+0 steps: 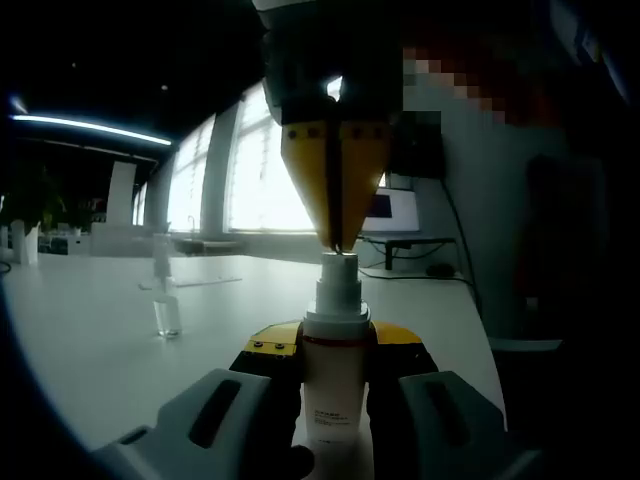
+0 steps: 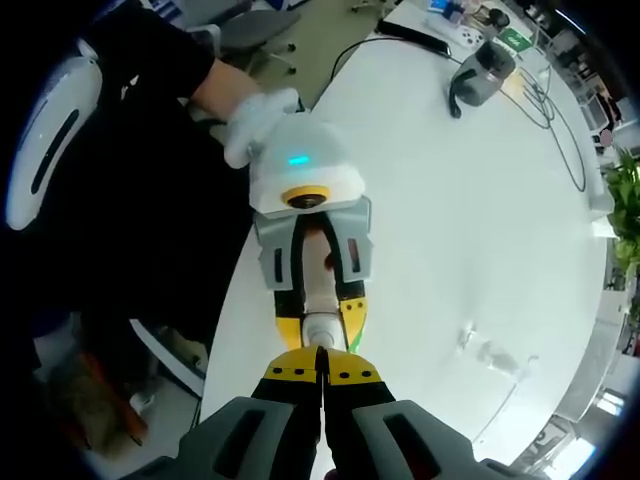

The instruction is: Clamp pump bottle remove cover press pump head put on cover

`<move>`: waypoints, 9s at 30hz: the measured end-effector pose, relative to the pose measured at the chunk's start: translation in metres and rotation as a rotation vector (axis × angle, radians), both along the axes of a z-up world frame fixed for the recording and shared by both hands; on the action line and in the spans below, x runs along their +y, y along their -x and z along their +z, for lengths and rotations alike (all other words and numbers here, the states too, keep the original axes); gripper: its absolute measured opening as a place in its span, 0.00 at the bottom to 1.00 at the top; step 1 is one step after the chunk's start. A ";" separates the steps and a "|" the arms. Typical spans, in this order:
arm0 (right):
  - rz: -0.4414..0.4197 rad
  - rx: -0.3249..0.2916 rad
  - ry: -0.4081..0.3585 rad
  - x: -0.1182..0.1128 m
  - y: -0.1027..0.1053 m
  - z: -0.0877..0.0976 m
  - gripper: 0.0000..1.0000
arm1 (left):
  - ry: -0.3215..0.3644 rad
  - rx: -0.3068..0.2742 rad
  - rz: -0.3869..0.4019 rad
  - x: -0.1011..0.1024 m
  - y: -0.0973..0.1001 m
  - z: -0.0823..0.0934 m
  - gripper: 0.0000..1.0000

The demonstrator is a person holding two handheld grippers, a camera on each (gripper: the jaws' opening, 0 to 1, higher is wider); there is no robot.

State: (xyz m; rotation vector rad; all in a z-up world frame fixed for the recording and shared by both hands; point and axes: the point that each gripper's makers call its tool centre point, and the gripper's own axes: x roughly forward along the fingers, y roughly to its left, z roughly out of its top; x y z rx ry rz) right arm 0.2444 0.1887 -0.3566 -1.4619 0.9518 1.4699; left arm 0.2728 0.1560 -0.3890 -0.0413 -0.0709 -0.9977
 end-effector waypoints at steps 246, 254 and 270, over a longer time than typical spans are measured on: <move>-0.004 0.004 0.007 0.001 -0.001 -0.001 0.00 | 0.000 0.000 0.000 0.002 -0.002 -0.001 0.15; 0.000 0.001 0.009 0.001 -0.001 -0.001 0.00 | -0.001 -0.001 0.000 0.003 -0.003 -0.002 0.15; -0.002 0.003 0.009 0.001 -0.001 -0.001 0.00 | 0.000 -0.001 0.000 0.002 -0.002 -0.001 0.15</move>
